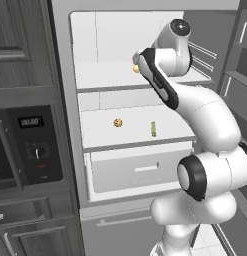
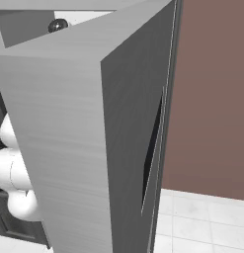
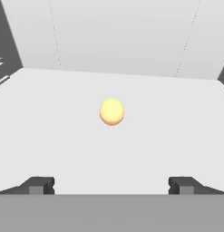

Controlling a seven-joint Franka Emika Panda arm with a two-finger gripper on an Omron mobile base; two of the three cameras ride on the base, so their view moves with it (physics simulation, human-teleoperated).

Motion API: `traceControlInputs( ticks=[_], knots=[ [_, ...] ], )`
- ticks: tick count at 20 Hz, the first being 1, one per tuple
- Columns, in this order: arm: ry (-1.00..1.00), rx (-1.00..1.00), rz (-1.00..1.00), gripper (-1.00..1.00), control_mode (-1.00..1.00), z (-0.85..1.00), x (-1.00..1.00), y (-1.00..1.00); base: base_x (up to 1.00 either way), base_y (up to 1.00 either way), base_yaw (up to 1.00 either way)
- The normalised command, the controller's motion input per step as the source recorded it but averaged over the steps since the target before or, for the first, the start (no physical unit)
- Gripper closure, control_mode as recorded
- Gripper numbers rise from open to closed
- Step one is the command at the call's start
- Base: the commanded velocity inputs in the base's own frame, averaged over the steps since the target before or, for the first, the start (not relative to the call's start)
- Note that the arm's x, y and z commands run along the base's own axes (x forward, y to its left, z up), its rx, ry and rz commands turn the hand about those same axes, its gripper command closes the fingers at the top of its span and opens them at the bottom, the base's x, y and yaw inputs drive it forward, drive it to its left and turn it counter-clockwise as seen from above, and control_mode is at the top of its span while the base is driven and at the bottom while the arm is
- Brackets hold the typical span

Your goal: Pick the egg and butter from the fridge and place them by the bowl for mixing.

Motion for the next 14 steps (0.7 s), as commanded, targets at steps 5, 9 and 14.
traceControlInputs(
  ticks=[5, 9, 14],
  knots=[
    [0.01, 0.00, 0.00, -1.00, -1.00, -0.11, 0.31, -0.01, 0.00, 0.00, 0.00],
    [0.01, 0.00, 0.02, -1.00, -1.00, -0.20, 0.29, -0.03, 0.00, 0.00, 0.00],
    [0.01, 0.00, 0.03, -1.00, -1.00, -0.18, 0.26, 0.00, 0.00, 0.00, 0.00]
  ],
)
